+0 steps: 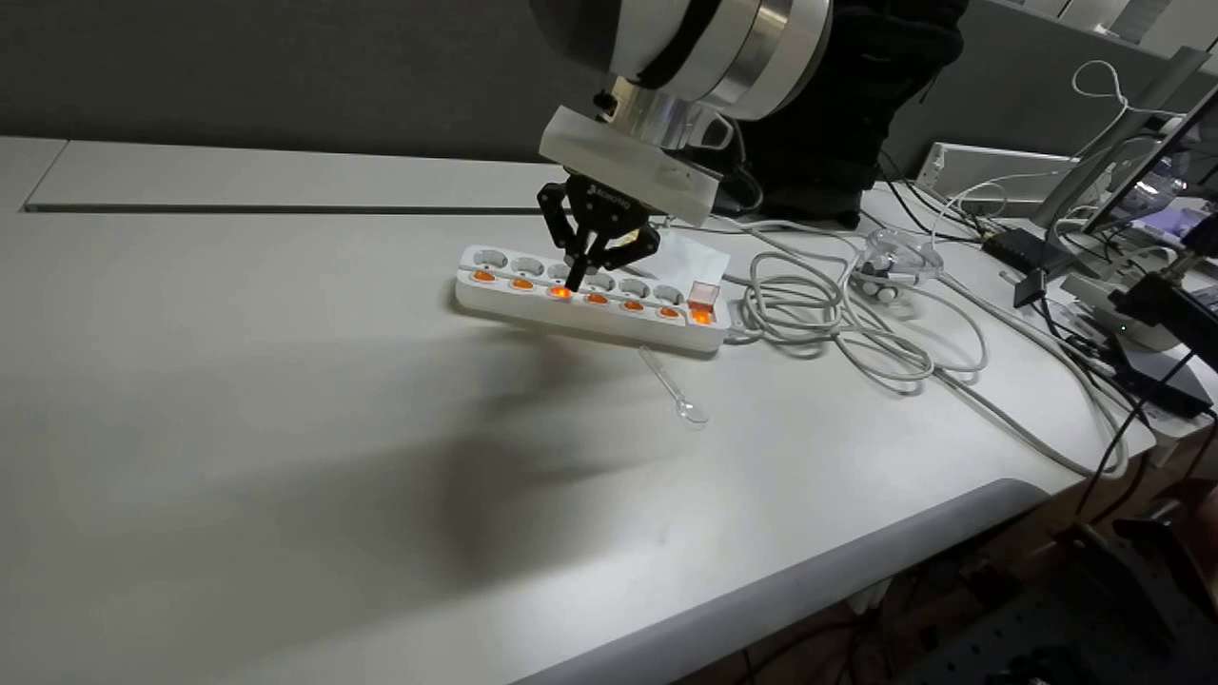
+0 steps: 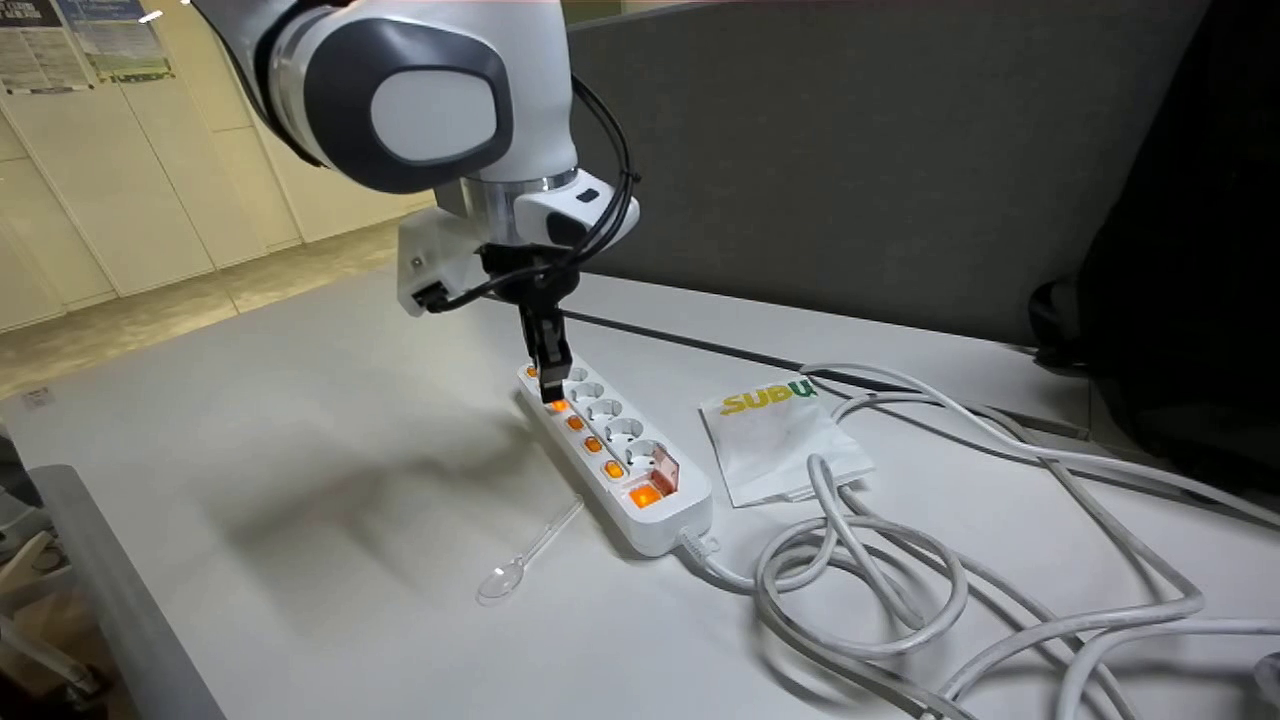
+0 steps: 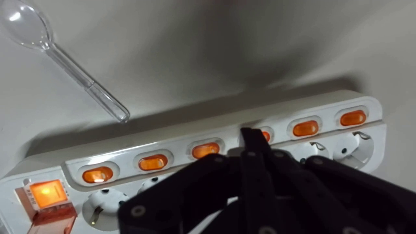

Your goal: Turn off the third switch from the left on the adapter

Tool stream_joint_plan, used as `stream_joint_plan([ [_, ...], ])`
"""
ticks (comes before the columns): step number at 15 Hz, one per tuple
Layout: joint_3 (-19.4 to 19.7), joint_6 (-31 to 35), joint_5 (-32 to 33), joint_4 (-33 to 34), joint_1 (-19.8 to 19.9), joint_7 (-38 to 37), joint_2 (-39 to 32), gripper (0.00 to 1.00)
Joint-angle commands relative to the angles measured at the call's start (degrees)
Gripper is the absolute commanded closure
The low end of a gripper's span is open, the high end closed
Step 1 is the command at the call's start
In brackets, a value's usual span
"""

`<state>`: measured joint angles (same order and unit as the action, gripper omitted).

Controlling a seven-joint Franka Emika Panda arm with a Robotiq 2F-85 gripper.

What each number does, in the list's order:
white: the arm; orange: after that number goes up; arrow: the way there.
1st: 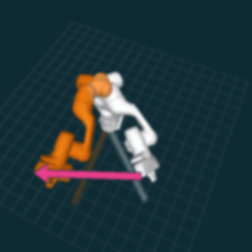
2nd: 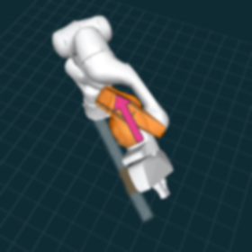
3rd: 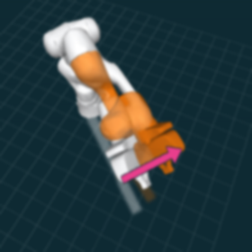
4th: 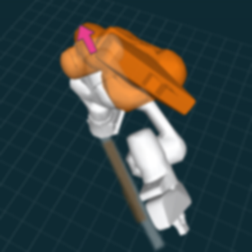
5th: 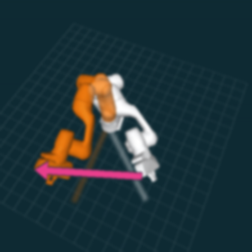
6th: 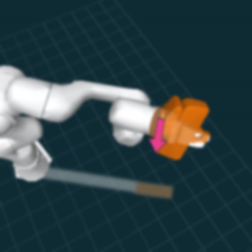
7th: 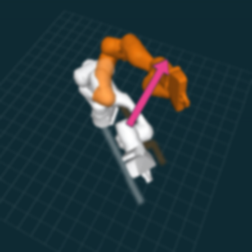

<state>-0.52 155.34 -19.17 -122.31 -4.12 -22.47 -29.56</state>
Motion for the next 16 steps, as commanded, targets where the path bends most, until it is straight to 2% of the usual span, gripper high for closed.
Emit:
stream_joint_plan([
  [1, -0.2, -1.28, -0.06, 1.79, 0.33, -0.41, -0.93, 1.0],
  [16, -0.24, -3.61, 0.2, 6.04, 0.2, -0.46, -4.14, 1.0],
])
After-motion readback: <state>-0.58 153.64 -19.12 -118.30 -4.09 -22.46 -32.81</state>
